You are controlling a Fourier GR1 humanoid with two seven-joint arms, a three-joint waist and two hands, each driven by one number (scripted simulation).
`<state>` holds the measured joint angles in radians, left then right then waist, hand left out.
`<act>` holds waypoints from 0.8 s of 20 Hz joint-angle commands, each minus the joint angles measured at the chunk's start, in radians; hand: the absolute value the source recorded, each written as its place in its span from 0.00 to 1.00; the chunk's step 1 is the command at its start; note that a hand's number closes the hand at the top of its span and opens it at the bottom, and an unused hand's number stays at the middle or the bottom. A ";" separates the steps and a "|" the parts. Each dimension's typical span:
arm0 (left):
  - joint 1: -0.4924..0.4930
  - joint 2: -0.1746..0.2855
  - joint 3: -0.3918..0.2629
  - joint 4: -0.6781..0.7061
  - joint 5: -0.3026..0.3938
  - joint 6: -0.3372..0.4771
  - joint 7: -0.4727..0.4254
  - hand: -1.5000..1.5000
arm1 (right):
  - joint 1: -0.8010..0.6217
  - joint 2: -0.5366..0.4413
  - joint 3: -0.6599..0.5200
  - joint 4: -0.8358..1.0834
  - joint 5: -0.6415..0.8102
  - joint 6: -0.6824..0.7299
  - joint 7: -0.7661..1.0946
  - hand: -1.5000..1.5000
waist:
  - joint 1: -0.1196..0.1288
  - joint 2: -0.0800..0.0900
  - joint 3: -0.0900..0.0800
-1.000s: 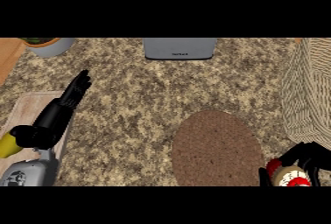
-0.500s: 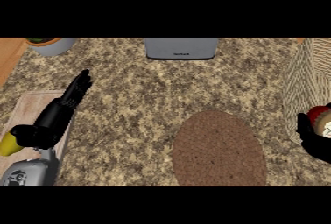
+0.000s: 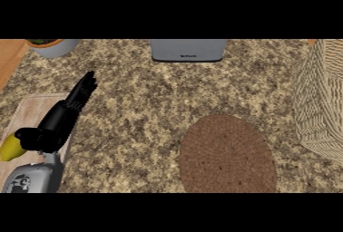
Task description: Pick the cupcake from the placemat and place it in the basket
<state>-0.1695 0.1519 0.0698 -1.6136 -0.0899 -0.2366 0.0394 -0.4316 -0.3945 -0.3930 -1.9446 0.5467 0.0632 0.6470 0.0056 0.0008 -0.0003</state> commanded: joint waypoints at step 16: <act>0.002 -0.012 -0.003 0.041 -0.026 0.007 -0.052 0.50 | -0.048 -0.182 -0.169 0.718 -0.088 -0.186 -0.584 1.00 | 0.003 0.002 0.001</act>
<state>-0.1899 0.1502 0.0775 -1.5758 -0.0981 -0.2398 0.0184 -0.4428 -0.5480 -0.5532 -1.3671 0.4500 -0.0558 0.1799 0.0050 0.0020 0.0007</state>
